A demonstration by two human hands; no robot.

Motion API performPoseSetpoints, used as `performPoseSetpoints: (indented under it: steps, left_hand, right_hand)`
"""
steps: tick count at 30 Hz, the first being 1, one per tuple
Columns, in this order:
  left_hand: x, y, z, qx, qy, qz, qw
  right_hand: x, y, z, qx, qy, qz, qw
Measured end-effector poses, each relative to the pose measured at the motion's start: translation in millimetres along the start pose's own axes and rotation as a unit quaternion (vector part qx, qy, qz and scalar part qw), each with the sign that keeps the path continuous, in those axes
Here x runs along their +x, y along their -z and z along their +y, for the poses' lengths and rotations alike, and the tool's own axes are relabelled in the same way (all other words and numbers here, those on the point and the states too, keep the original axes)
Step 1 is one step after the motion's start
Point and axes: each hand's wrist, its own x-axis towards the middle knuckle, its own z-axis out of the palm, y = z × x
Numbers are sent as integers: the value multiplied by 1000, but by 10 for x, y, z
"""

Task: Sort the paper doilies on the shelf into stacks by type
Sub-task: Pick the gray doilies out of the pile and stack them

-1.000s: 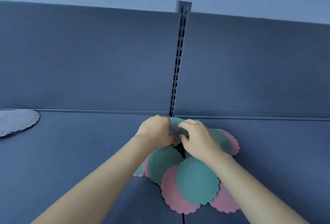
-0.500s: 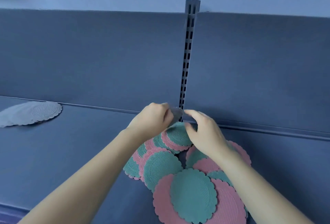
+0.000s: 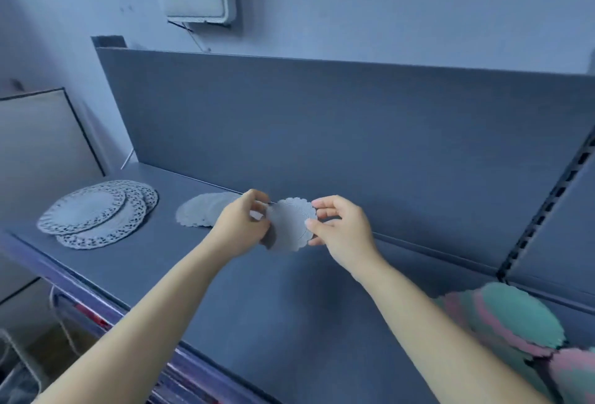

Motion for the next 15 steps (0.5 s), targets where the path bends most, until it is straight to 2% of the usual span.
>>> performPoseSetpoints:
  steps: [4,6,8,10,12,15]
  left_hand:
    - [511,481,-658,135,-28,2,990]
    - [777,608,-890,175,-43,0,984]
    - [969,643,-1069,281,-74,-13,957]
    - [1066,629,-1168,363,-95,-21,927]
    - [1114,611,-1198,384,-104,-15,917]
    - [1116,602,-1124,414,-108,-15,904]
  right_hand:
    - [516,-966,116,-81,-18,-12,996]
    - [737,-1326,201,-178,10,-31,984]
    - [869,-1562,261,-317,51,-57,946]
    - [919,-1644,299,-410,64,-47,909]
    - [941,-1654,302,-441,61,-41,894]
    - [902,-1579,240,-438,30,-89,894]
